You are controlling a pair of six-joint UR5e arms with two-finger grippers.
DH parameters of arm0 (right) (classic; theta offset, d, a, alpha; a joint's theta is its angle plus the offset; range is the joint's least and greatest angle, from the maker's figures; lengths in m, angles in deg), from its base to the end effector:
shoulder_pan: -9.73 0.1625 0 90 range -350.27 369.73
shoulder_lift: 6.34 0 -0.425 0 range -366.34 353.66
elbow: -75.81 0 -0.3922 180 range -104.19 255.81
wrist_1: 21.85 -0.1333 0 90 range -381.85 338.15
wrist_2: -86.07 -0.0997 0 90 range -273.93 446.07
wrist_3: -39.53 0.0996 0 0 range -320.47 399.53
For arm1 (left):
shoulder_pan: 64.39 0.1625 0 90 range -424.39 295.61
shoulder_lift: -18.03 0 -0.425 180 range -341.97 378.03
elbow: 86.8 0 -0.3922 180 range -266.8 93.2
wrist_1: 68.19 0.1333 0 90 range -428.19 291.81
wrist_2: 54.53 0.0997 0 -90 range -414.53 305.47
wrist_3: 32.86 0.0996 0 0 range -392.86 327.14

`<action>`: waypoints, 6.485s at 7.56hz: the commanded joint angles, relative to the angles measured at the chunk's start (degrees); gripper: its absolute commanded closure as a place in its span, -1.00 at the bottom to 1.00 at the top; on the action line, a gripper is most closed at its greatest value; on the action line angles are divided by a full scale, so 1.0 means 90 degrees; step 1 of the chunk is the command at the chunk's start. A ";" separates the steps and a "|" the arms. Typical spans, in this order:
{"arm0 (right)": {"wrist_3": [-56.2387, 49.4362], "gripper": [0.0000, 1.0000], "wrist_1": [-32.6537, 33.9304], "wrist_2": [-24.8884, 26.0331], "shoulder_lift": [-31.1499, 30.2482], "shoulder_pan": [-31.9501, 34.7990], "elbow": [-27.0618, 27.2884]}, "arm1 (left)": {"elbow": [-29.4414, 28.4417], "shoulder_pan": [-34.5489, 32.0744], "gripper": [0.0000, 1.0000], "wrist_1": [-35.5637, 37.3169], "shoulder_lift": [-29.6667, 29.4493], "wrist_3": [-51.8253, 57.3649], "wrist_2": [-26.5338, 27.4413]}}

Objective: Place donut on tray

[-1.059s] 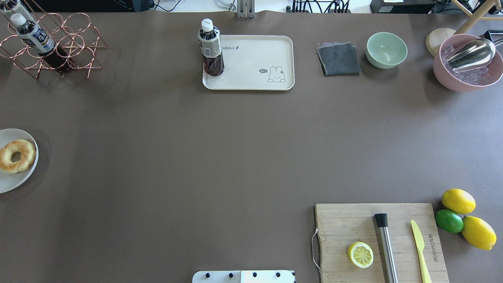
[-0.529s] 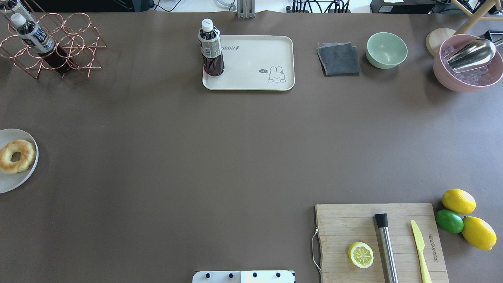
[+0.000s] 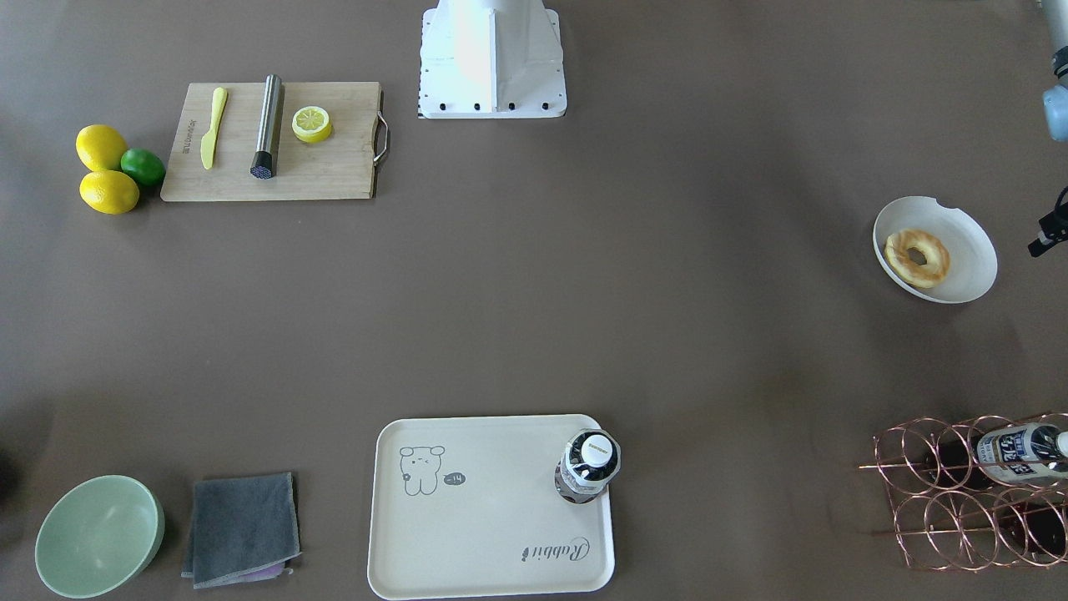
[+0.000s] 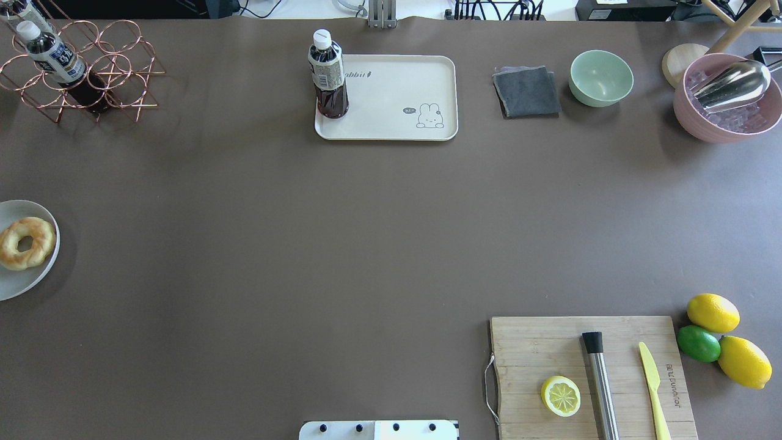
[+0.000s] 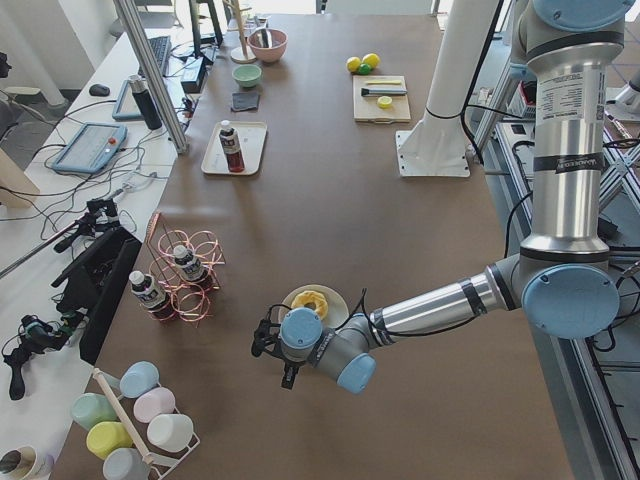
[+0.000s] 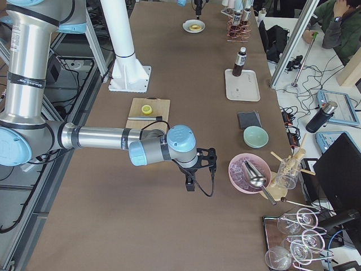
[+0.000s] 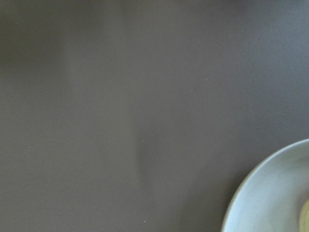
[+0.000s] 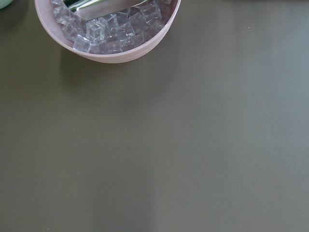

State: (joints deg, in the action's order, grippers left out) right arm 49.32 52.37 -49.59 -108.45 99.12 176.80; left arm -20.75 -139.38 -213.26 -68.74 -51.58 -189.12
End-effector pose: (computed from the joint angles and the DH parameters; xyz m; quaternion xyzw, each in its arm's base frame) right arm 0.0576 -0.4177 0.6278 0.0822 -0.3939 0.0238 0.9152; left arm 0.0544 -0.4474 0.7820 0.1066 0.4170 0.0623 0.9005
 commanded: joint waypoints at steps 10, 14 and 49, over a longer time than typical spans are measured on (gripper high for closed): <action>-0.0033 -1.00 -0.0112 0.0015 -0.0060 -0.0010 -0.0040 | -0.0124 0.0061 1.00 -0.0453 0.0081 -0.0136 -0.1665; 0.1355 -1.00 -0.0102 0.0043 0.0067 -0.0688 0.0465 | 0.1864 -0.0135 1.00 -0.0405 0.0198 -0.2718 -0.1865; 0.9925 1.00 -0.0083 0.1918 0.2868 -0.5432 0.1672 | 0.5335 0.3453 -0.98 0.5406 -0.3701 -0.5375 0.1236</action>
State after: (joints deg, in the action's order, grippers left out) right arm 136.31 52.01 -33.70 -83.66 48.58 195.00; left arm 24.73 -101.85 -164.49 -106.65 -105.35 -172.10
